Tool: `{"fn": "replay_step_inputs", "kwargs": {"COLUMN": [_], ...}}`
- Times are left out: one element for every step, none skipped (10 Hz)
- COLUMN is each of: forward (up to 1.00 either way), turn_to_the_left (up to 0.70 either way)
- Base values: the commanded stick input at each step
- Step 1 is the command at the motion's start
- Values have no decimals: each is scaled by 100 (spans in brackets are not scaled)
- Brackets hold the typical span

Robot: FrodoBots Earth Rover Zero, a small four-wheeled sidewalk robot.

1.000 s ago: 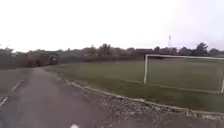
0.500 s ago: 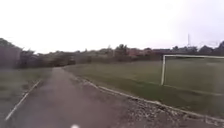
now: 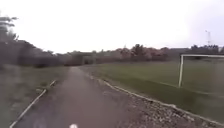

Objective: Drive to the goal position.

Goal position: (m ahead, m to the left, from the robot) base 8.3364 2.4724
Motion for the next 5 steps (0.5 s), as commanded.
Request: {"fn": "replay_step_inputs", "kwargs": {"forward": [0,0,0,0,0], "turn_to_the_left": [70,70,70,70,70]}}
